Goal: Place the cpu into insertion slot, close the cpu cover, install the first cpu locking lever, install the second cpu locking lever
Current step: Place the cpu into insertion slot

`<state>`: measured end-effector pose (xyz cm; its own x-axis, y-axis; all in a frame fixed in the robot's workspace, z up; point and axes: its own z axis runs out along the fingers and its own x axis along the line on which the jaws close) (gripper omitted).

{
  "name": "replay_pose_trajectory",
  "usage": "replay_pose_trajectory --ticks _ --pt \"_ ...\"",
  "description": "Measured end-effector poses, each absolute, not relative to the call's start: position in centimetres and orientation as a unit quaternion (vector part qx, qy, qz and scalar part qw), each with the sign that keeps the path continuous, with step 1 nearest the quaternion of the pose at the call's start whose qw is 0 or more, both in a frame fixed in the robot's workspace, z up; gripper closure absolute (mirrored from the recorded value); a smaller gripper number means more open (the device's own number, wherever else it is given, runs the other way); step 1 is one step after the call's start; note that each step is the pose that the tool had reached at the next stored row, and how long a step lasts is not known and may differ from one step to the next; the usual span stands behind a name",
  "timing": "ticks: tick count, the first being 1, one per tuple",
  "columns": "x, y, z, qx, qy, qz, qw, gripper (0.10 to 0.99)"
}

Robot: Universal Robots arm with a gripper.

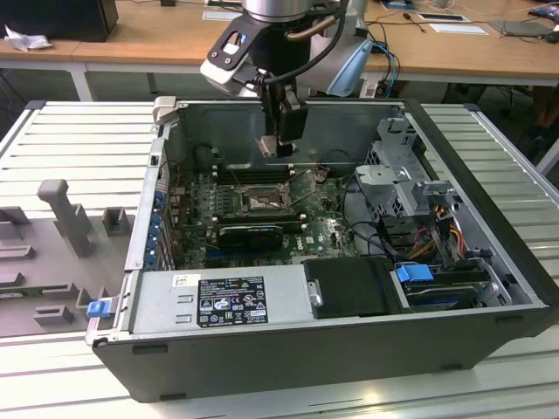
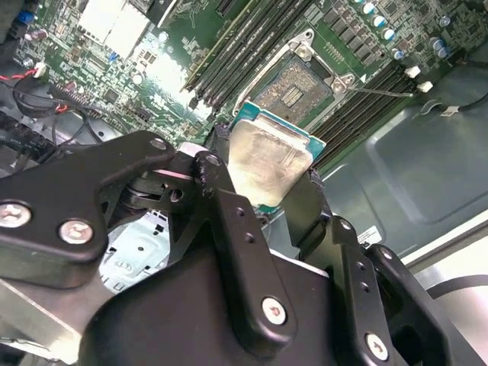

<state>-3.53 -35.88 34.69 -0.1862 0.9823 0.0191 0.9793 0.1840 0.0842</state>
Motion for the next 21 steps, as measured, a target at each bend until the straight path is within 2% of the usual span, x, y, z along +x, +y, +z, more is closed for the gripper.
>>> replay_pose_trajectory --ticks 21 --pt "-3.53 -35.89 34.69 0.692 0.72 0.037 0.022 0.561"
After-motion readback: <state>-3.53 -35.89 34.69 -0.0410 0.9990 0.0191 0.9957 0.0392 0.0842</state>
